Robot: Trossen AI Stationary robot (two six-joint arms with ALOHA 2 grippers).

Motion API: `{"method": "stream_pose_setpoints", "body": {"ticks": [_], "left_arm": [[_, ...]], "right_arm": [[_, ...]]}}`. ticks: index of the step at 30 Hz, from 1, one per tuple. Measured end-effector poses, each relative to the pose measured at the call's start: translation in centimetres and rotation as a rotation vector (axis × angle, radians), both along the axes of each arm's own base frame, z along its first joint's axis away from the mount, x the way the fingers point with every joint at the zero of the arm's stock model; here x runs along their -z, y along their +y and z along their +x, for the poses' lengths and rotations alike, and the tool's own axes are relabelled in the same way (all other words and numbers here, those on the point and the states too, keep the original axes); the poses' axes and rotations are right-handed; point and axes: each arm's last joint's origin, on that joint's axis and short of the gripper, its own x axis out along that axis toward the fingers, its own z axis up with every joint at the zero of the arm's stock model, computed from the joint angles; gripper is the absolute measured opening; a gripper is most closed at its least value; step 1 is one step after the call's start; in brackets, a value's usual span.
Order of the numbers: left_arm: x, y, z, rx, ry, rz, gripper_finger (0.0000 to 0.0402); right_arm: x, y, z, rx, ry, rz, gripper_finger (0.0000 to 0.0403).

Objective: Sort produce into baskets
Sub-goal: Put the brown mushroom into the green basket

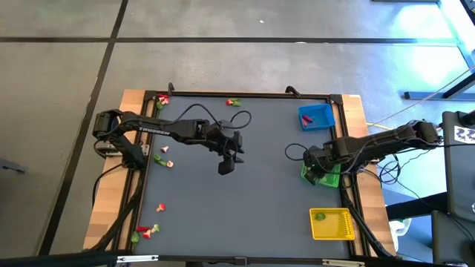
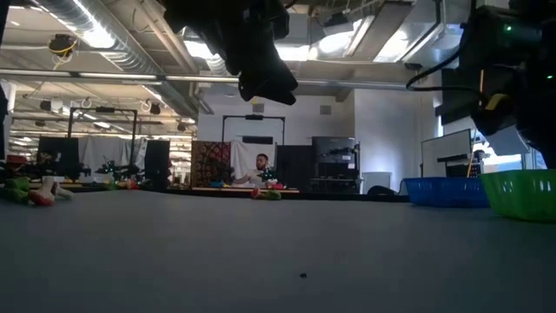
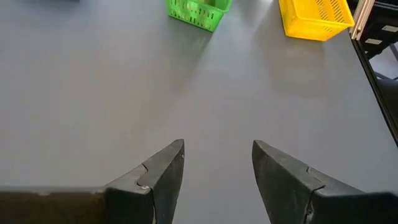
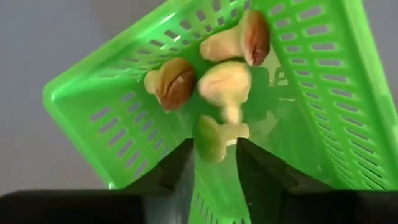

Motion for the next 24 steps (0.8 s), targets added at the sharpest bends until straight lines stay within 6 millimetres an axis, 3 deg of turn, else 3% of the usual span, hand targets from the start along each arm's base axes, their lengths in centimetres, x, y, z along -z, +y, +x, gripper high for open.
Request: {"method": "stream_pose_setpoints", "body": {"ticks": [7,13,19,24], "left_arm": [[0.0,0.0,0.0,-0.007,-0.006,0.004,0.0186],[0.1,0.0,-0.1,-0.023,0.014,-0.015,0.0186],[1.2,-0.6,-1.5,-0.068,0.21,-0.081,0.0186],[2.3,-1.3,-3.3,-0.129,0.439,-0.127,0.0186]], "right_arm": [[-3.8,0.2,1.6,-0.054,-0.118,-0.003,0.0173],[-7.7,-0.1,4.3,-0.141,-0.417,-0.219,0.0179],[-9.1,-0.2,7.2,-0.214,-0.735,-0.455,0.0179],[-9.2,-0.2,9.3,-0.259,-0.847,-0.63,0.0179]]}}
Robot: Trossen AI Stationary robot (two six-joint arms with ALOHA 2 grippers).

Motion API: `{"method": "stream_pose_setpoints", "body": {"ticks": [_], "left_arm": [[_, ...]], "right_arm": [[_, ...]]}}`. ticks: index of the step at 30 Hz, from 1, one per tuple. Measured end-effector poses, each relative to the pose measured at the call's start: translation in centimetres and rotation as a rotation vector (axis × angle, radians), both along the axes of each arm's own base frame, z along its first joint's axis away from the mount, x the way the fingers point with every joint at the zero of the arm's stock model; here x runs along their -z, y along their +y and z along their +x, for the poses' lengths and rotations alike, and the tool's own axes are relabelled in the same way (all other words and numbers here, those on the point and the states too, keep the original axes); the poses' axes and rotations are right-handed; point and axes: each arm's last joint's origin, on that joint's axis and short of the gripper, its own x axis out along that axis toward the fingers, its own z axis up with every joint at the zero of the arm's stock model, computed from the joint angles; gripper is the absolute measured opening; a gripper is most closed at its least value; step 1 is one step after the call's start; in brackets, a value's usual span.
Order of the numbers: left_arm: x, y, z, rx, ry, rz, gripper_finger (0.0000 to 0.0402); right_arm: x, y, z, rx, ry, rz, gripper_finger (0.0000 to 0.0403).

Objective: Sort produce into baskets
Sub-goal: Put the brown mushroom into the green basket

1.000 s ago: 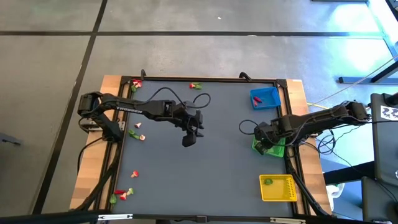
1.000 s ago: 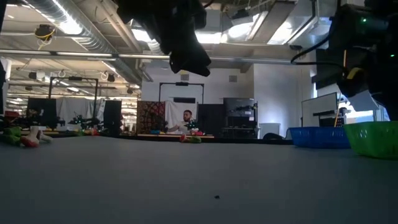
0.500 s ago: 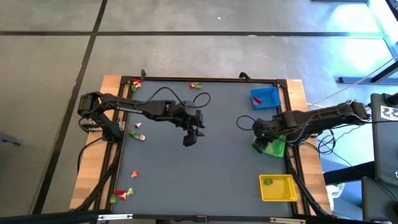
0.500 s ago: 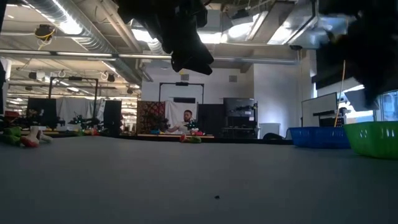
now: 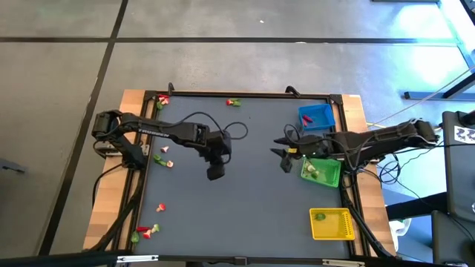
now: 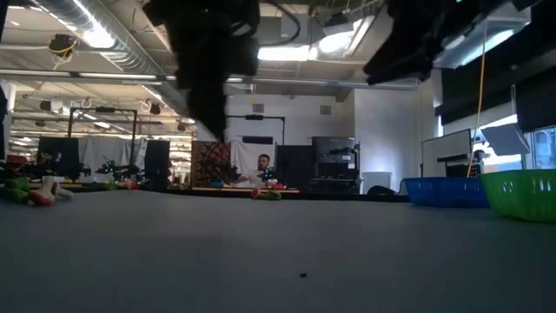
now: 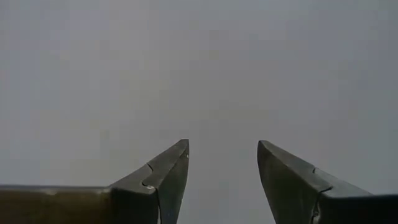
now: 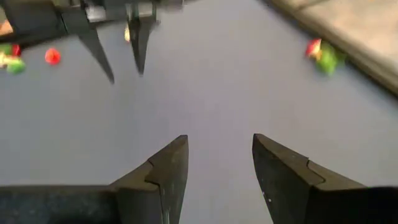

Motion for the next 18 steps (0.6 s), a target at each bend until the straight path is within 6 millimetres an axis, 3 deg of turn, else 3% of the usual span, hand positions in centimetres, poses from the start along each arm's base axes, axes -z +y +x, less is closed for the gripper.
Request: {"method": "stream_pose_setpoints", "body": {"ticks": [9,13,18], "left_arm": [[0.8,-0.9,-3.4,-0.138,0.381,0.073,0.0186],[1.0,-1.2,-4.9,-0.189,0.525,0.142,0.0186],[2.6,-1.6,-7.0,-0.203,0.676,0.18,0.0186]], "right_arm": [[1.9,0.2,3.1,0.014,-0.004,-0.131,0.0179],[2.8,0.2,3.7,0.031,0.018,-0.127,0.0179],[3.2,0.3,4.0,0.03,0.032,-0.123,0.0179]]}}
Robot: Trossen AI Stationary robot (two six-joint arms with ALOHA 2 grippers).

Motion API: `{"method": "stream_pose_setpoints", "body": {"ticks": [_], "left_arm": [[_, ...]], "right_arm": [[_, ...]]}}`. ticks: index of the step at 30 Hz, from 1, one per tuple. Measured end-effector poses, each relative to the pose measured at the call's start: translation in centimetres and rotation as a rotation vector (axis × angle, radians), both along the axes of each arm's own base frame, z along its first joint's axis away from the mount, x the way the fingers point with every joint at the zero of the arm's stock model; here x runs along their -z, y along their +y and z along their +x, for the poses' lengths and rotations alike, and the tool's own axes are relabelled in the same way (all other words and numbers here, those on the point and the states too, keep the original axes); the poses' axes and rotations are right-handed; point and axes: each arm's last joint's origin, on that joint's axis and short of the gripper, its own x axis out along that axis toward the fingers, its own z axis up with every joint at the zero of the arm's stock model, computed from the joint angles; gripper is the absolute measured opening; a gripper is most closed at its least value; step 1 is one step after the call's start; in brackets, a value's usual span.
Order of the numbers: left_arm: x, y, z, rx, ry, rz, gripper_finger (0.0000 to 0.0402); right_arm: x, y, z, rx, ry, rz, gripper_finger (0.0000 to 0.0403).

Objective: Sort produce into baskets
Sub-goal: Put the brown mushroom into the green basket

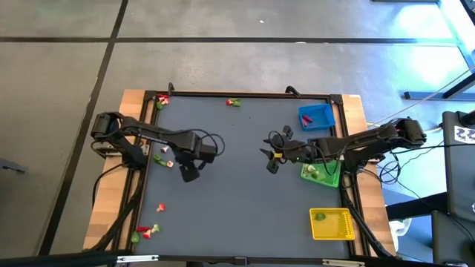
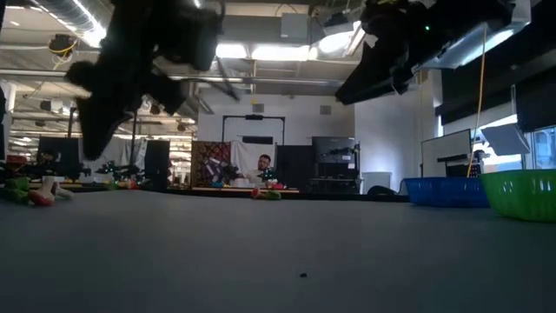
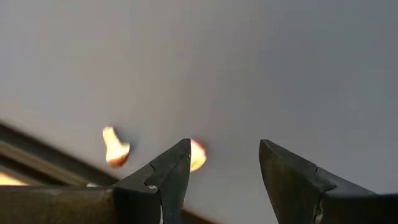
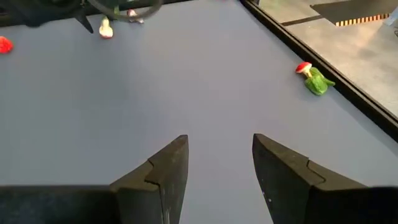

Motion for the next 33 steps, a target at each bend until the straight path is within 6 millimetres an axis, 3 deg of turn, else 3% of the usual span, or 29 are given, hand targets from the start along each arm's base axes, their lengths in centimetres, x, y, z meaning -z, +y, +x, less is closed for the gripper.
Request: {"method": "stream_pose_setpoints", "body": {"ticks": [7,18,28,33], "left_arm": [[2.1,0.3,-2.1,-0.043,0.117,0.008,0.0186],[4.6,1.4,-3.8,-0.09,0.157,0.007,0.0186],[5.3,1.5,-4.2,-0.067,0.157,-0.006,0.0185],[5.3,1.5,-4.2,-0.061,0.158,-0.023,0.0147]], "right_arm": [[0.1,0.2,0.0,-0.053,0.006,0.038,0.0179],[0.1,0.2,0.0,-0.055,0.007,0.038,0.0179],[0.1,0.2,0.0,-0.069,0.011,0.039,0.0179],[0.1,0.2,0.0,-0.074,0.011,0.042,0.0179]]}}
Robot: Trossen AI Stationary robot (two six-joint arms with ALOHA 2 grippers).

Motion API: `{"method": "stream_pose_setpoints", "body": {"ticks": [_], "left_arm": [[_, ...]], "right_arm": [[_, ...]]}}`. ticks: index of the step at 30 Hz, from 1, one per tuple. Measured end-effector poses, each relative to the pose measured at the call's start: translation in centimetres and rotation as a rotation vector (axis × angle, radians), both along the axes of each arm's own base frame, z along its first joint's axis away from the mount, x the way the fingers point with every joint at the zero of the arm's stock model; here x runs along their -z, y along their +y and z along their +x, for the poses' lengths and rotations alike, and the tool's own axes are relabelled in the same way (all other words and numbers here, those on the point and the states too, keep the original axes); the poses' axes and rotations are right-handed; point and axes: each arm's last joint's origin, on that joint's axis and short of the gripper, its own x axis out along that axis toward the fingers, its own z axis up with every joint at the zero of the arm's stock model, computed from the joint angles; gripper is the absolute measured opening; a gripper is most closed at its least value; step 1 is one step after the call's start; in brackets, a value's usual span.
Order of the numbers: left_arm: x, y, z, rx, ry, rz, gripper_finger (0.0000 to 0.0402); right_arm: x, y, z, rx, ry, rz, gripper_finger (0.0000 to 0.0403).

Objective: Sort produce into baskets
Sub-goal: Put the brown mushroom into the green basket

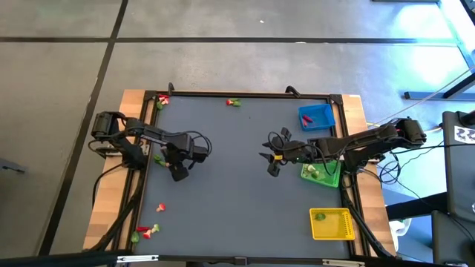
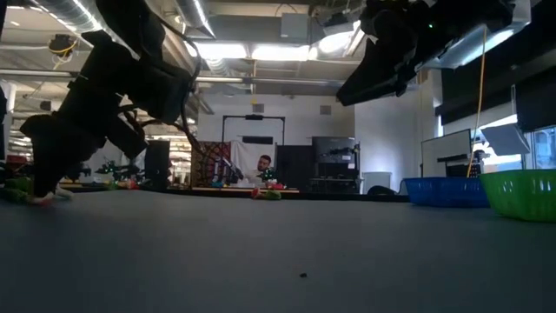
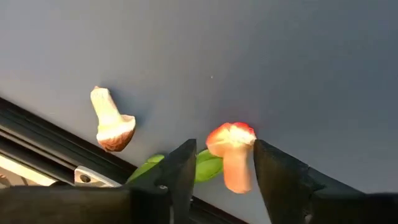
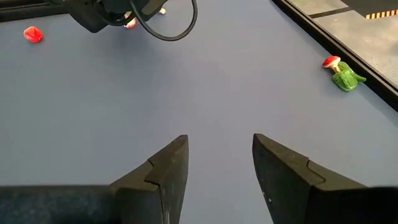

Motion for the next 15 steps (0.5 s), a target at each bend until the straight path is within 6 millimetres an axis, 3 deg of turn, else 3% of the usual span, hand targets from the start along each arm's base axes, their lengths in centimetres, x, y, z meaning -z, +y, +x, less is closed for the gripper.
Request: {"method": "stream_pose_setpoints", "body": {"ticks": [11,15], "left_arm": [[-0.01,-0.09,0.0,0.018,0.0,-0.042,0.0019],[-0.01,-0.1,0.0,0.018,0.0,-0.044,0.0004]], "right_arm": [[-0.01,0.0,0.0,0.0,0.0,0.0,0.0179],[-0.01,0.0,0.0,0.0,0.0,0.0,0.0179]]}}
